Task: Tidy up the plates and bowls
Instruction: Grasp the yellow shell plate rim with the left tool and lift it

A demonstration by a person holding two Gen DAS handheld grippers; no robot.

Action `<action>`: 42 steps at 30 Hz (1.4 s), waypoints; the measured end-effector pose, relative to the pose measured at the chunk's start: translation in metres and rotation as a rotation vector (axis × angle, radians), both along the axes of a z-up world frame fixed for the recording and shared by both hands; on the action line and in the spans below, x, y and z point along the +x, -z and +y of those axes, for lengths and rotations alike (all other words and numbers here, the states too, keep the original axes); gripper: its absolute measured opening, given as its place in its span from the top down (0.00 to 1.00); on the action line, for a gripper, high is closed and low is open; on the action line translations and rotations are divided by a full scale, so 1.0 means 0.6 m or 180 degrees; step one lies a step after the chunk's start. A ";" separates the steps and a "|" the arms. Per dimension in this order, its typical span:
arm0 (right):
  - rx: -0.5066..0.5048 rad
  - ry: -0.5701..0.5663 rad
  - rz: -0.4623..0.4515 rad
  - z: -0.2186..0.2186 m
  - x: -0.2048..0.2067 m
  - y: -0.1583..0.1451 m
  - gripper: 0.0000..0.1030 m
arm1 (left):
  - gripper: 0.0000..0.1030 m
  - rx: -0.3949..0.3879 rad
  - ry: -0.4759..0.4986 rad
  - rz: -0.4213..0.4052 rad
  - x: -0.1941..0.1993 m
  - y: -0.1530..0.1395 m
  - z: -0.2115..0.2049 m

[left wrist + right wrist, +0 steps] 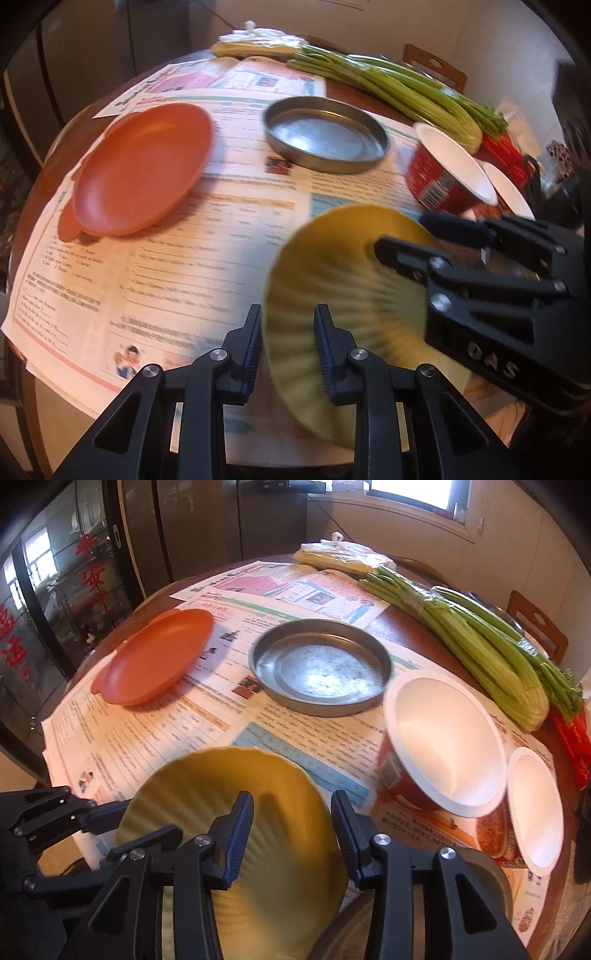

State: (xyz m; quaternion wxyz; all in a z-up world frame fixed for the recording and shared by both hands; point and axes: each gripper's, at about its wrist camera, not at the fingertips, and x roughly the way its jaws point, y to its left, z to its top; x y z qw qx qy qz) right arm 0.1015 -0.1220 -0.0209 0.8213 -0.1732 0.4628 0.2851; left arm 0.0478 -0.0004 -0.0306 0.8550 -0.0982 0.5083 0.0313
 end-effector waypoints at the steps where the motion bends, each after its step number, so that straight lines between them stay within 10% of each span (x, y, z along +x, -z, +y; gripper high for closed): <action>1: 0.0016 -0.0011 0.0024 0.005 0.000 0.001 0.57 | 0.73 -0.0007 -0.0021 -0.0004 0.002 0.001 0.006; 19: 0.0086 0.0036 0.0205 0.054 0.010 0.013 0.57 | 0.73 0.0068 0.0035 -0.0239 0.073 -0.015 0.071; 24: 0.0108 0.0044 0.0234 0.050 0.005 0.016 0.57 | 0.46 0.0052 0.0069 -0.0305 0.046 -0.032 0.072; 42: 0.0251 -0.0014 0.0276 0.029 -0.030 0.027 0.57 | 0.53 -0.0212 -0.0310 -0.0059 -0.034 0.006 0.074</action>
